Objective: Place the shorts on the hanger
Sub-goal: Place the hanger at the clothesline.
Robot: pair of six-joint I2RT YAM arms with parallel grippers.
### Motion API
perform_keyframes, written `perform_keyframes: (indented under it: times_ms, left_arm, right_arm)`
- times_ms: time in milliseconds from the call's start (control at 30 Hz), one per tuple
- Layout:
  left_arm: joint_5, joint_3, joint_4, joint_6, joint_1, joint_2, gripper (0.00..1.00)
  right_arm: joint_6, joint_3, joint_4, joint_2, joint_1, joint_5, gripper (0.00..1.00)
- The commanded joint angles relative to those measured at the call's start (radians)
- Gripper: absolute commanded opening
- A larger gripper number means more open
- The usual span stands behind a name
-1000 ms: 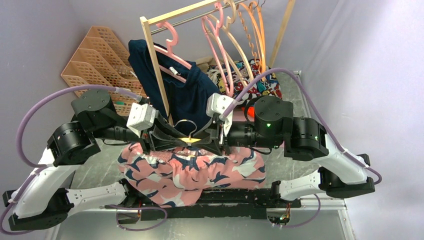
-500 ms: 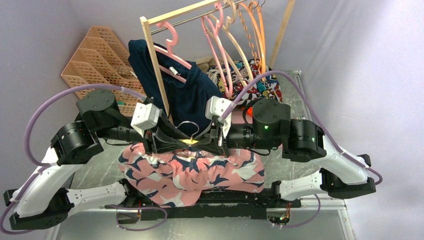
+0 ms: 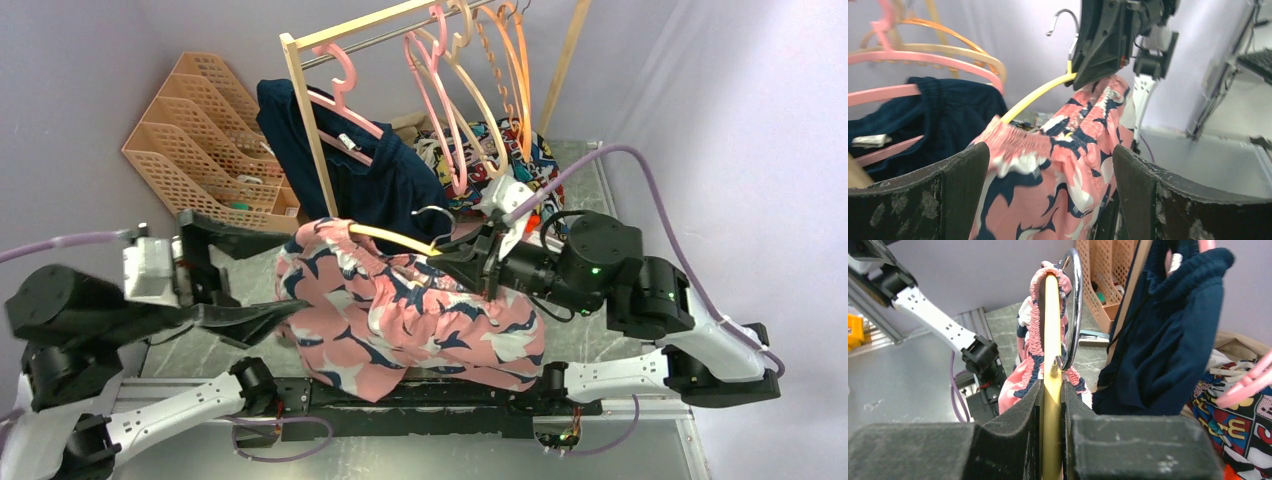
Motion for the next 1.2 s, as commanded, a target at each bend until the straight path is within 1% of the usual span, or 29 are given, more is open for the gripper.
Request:
perform_keyframes:
  times_ms: [0,200,367,467,567,633,667,700,767,833,900,933,1000,1067,1100,1167]
  left_arm:
    - [-0.206,-0.065,0.027,-0.07,-0.004,-0.068,0.93]
    - [-0.354,-0.113,-0.018,-0.055,-0.004,-0.095,0.82]
    - [-0.453,-0.13,-0.029,0.017,-0.004,-0.074,0.79]
    - [-0.479,-0.131,-0.027,0.062,-0.005,-0.053,0.77]
    - [-0.469,-0.136,-0.014,0.088,-0.004,-0.045,0.74]
    - [-0.44,-0.137,-0.007,0.103,-0.004,-0.041,0.69]
    - [-0.429,-0.137,-0.006,0.108,-0.004,-0.038,0.65]
    - [-0.421,-0.136,-0.007,0.114,-0.004,-0.035,0.58]
    - [-0.419,-0.133,-0.011,0.118,-0.005,-0.029,0.4]
    - [-0.424,-0.129,-0.015,0.119,-0.004,-0.027,0.25]
    - [-0.421,-0.124,-0.014,0.12,-0.004,-0.029,0.14]
    - [-0.418,-0.118,-0.011,0.12,-0.004,-0.03,0.12]
    - [-0.415,-0.095,-0.002,0.114,-0.005,-0.034,0.13]
    - [-0.414,-0.063,0.013,0.112,-0.004,-0.039,0.2]
    - [-0.411,-0.043,0.022,0.112,-0.004,-0.043,0.28]
    - [-0.394,0.004,0.045,0.112,-0.004,-0.055,0.54]
  right_arm:
    - [0.046,0.034,0.056,-0.021,-0.002,0.062,0.0]
    - [0.083,0.069,0.048,-0.02,-0.002,0.01,0.0]
    - [0.103,0.09,0.058,-0.024,-0.002,-0.046,0.0]
    - [0.108,0.107,0.051,-0.02,-0.001,-0.069,0.0]
    - [0.109,0.121,0.043,-0.017,-0.002,-0.092,0.0]
    - [0.106,0.133,0.033,-0.01,-0.001,-0.11,0.0]
    - [0.104,0.137,0.029,-0.006,-0.002,-0.119,0.0]
    - [0.102,0.139,0.027,-0.006,-0.001,-0.128,0.0]
    - [0.1,0.141,0.033,-0.007,-0.002,-0.143,0.0]
    - [0.098,0.144,0.039,-0.009,0.0,-0.16,0.0]
    - [0.098,0.154,0.043,-0.008,-0.002,-0.174,0.0]
    - [0.097,0.165,0.042,-0.005,-0.002,-0.182,0.0]
    - [0.094,0.194,0.037,0.007,-0.002,-0.196,0.0]
    - [0.09,0.251,0.036,0.023,-0.001,-0.227,0.0]
    - [0.087,0.288,0.038,0.035,-0.003,-0.249,0.0]
    - [0.083,0.394,0.04,0.07,-0.002,-0.322,0.0]
